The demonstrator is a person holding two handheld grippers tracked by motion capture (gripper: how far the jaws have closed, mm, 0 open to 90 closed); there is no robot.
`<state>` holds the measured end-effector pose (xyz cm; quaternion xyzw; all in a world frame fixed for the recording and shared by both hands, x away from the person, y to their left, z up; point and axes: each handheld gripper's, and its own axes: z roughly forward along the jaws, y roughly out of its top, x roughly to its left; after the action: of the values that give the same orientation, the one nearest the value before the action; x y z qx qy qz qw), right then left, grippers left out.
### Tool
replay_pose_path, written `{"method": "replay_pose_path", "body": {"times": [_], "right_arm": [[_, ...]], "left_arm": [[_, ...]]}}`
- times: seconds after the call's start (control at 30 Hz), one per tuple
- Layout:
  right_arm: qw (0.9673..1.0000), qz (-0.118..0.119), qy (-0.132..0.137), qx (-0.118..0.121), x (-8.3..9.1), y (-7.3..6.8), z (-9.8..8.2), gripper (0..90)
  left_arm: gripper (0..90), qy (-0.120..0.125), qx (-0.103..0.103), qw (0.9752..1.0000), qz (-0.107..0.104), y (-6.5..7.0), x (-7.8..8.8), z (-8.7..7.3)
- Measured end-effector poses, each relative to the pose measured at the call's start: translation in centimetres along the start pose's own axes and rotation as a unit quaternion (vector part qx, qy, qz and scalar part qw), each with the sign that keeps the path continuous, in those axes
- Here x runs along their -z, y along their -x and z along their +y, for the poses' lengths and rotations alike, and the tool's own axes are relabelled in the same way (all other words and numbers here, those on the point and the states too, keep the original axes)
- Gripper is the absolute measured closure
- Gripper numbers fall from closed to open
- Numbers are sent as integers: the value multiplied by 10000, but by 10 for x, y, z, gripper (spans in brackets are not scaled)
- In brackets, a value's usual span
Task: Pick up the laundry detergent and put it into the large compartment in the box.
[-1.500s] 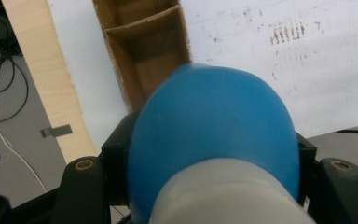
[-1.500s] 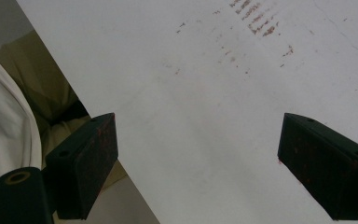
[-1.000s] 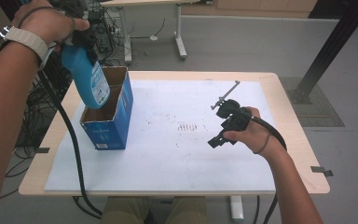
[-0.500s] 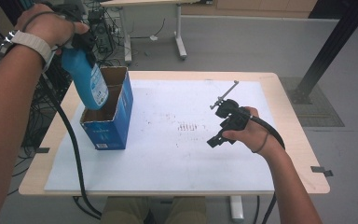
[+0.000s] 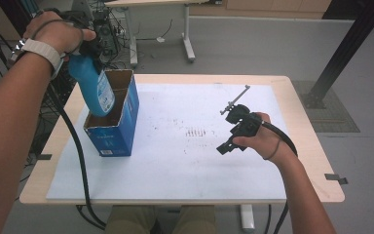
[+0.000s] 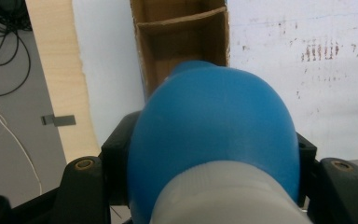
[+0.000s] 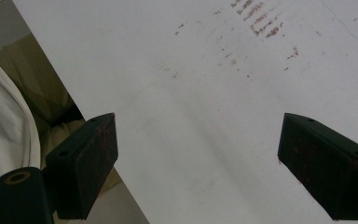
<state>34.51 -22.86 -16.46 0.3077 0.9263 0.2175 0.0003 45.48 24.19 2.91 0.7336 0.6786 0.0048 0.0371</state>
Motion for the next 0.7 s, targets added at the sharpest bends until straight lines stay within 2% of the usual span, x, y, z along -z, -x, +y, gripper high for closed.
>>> {"method": "replay_pose_path", "body": {"times": [0.7], "right_arm": [[10000, 36, -3, -57, -4, 4, -2, 120]], "left_arm": [[384, -26, -33, 10000, 36, 1, -18, 6]]}}
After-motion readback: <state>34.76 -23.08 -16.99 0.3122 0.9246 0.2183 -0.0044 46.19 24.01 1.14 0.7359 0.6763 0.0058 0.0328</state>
